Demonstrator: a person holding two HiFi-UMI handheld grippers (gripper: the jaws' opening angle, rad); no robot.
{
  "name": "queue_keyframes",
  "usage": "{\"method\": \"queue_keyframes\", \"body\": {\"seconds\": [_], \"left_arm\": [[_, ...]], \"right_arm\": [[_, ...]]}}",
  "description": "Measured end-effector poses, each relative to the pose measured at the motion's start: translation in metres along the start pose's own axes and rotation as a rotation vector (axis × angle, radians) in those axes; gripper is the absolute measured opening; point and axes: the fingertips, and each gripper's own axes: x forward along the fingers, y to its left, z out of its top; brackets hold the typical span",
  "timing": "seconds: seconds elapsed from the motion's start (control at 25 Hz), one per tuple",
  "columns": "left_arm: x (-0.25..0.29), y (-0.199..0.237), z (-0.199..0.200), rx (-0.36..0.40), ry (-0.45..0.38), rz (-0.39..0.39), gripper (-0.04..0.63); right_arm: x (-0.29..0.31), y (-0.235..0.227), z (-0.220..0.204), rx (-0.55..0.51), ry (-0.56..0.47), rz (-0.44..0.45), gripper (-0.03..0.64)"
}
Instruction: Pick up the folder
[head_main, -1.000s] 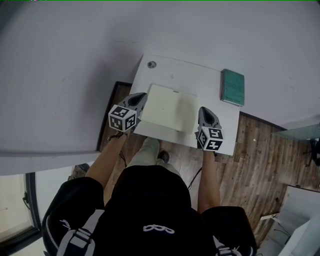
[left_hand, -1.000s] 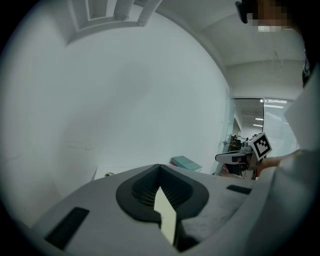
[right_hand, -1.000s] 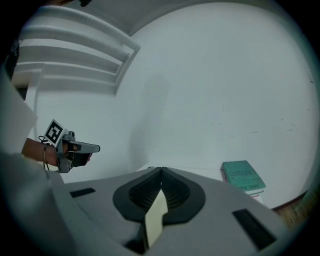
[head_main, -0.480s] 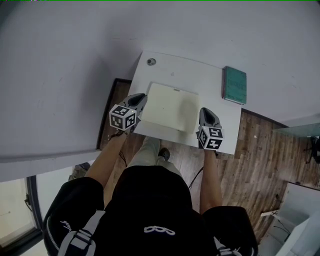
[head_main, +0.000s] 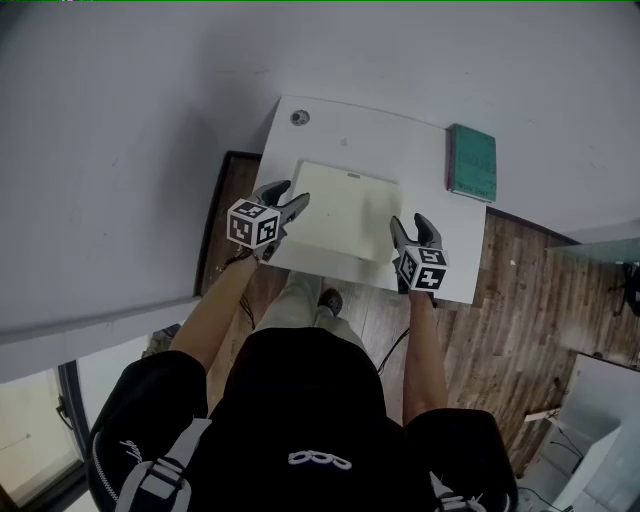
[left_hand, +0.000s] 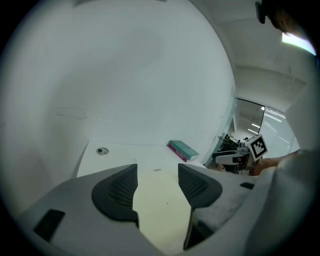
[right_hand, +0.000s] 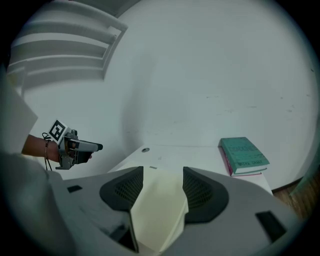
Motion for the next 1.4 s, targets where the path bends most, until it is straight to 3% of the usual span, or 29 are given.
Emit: {"method": "queue_keyframes", "body": {"seconds": [0.2, 0.76, 0.96, 1.4], "left_arm": [[0.019, 0.021, -0.032, -0.035, 0.082, -0.010, 0.259], [0.057, 0.059, -0.097, -0.142, 0.277, -0.046, 0.265], [0.069, 0.065, -0.109, -0.177, 0.334, -0.053, 0.264], [0.084, 0.068, -0.128, -0.184, 0.434, -0.089, 0.264]], "right_arm": [[0.015, -0.013, -0.023, 0.049, 0.065, -0.015, 0.255], [0.065, -0.034, -0.090, 0.104, 0.285, -0.041, 0.259], [0.080, -0.042, -0.105, 0.201, 0.324, -0.050, 0.259], [0.093, -0.041, -0.118, 0.289, 0.376, -0.017, 0.259]]}}
